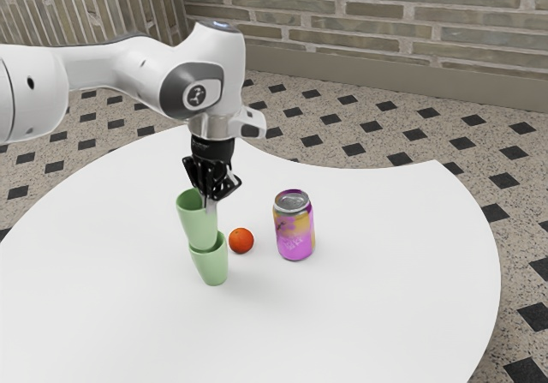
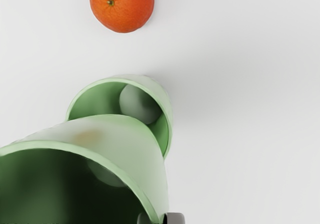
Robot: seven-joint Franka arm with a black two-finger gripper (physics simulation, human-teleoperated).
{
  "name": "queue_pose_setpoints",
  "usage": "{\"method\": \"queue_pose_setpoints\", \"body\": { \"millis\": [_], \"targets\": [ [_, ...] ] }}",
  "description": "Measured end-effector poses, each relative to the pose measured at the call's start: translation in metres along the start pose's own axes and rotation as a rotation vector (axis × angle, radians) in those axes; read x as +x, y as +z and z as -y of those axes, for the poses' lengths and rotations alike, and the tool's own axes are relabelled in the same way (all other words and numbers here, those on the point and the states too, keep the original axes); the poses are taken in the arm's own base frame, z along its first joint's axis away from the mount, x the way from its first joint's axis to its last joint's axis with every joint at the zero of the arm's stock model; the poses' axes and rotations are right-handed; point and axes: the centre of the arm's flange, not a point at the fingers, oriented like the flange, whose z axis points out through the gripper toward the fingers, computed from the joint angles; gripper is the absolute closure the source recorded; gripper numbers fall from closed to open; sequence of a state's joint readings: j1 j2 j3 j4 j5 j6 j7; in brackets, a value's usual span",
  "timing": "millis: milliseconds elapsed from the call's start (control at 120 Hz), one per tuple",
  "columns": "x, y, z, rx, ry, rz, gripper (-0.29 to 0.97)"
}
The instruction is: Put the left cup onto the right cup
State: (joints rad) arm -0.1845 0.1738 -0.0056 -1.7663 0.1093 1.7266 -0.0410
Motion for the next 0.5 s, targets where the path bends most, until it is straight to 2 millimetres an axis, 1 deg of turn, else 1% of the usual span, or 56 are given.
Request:
{"method": "queue_pose_setpoints", "body": {
  "millis": [275, 400, 442, 500],
  "targets": [
    [0.016, 0.012, -0.001, 0.017, -0.013, 0.016, 0.79],
    [0.019, 0.015, 0.000, 0.018, -0.019, 0.020, 0.78],
    [0.019, 0.015, 0.000, 0.018, -0.021, 0.022, 0.76],
    [0.019, 0.013, -0.002, 0.019, -0.022, 0.024, 0.70]
  ]
}}
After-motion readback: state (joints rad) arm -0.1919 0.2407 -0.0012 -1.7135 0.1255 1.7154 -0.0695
